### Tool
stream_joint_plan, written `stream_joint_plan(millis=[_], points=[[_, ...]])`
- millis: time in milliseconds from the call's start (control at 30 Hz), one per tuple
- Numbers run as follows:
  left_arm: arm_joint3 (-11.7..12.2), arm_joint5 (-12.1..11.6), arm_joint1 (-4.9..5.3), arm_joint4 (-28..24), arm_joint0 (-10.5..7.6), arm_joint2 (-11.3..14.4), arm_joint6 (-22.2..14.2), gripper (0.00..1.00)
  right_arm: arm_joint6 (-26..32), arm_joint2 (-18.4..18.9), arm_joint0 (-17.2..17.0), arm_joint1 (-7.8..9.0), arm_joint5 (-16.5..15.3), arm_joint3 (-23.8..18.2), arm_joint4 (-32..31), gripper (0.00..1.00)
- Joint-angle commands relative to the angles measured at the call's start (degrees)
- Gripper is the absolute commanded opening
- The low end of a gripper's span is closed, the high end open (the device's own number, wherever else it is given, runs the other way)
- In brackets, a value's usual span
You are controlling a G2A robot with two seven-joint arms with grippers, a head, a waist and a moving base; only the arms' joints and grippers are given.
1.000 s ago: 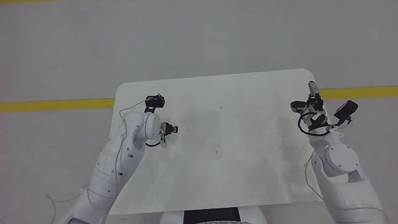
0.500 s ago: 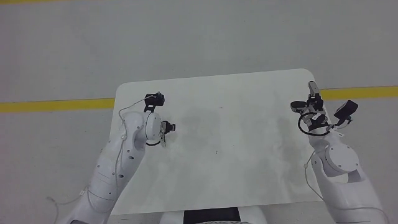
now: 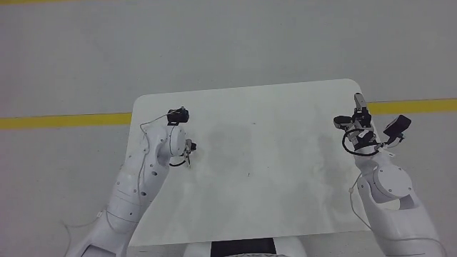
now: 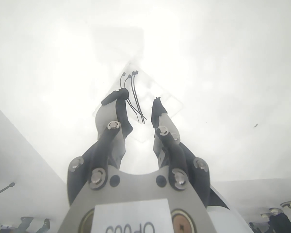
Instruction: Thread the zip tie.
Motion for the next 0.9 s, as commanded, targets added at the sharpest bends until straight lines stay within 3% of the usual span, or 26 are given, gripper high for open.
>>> stream_joint_plan(millis=[0, 400, 667, 867], points=[[1.09, 0.0, -0.16, -0.25, -0.32, 0.35, 0.33, 0.24, 0.0, 0.0, 0.0, 0.0, 0.0, 0.0, 0.0, 1.0], [7.44, 0.0, -1.19, -1.18, -3.25, 3.21, 1.36, 0.13, 0.0, 0.0, 0.0, 0.0, 0.0, 0.0, 0.0, 1.0], [10.75, 0.0, -1.75, -1.42, -4.44, 3.82, 1.94, 0.15, 0.0, 0.0, 0.0, 0.0, 0.0, 0.0, 0.0, 1.0], [11.64, 0.0, -2.1, -1.5, -4.77, 3.83, 2.24, 0.19, 0.0, 0.0, 0.0, 0.0, 0.0, 0.0, 0.0, 1.0]])
